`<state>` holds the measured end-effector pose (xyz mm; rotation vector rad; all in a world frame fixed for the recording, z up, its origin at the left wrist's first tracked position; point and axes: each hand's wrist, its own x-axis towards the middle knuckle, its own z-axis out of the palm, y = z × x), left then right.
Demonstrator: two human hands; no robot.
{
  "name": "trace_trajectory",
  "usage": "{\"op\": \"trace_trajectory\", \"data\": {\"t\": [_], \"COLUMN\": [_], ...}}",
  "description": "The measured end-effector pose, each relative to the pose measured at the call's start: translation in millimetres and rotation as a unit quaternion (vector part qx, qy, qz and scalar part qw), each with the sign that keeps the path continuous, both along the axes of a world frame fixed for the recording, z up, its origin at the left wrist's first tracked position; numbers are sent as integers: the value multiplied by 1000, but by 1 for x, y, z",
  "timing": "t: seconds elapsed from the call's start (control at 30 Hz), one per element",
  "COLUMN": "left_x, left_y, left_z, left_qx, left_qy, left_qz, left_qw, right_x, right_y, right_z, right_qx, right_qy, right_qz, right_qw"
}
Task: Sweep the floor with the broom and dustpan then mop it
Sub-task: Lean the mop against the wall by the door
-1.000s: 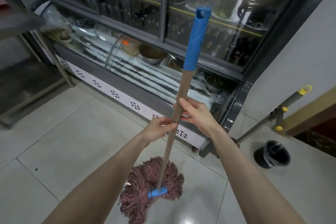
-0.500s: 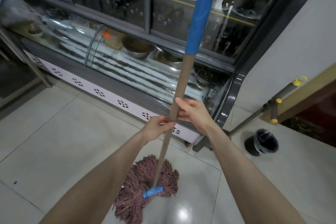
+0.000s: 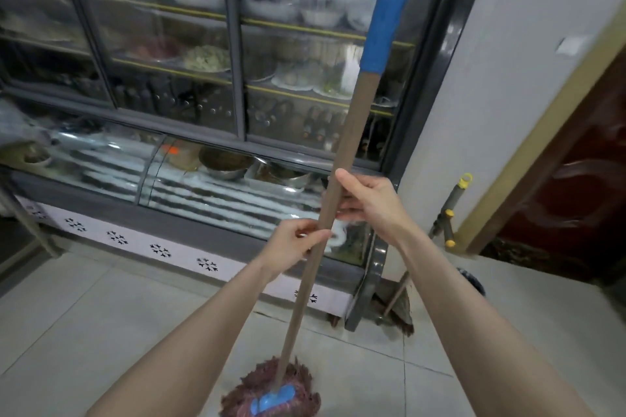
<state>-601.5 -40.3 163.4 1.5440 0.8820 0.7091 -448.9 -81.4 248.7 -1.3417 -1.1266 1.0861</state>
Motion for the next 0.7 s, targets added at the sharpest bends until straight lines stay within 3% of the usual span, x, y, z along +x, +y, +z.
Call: {"op": "trace_trajectory", "data": {"t": [0.33, 0.7], "left_x": [53, 207], "left_y": [-42, -132], "left_z": [97, 142], "left_qx": [57, 113], "left_qy": [-58, -76], "left_qz": [-94, -193], "left_qw": [992, 972], "right_x": [39, 167], "right_y": [-85, -212], "right_z": [99, 144], "right_qx": [77, 131], "right_qy": [-34, -68], "right_qz": [-89, -180], "right_qw": [992, 972]}}
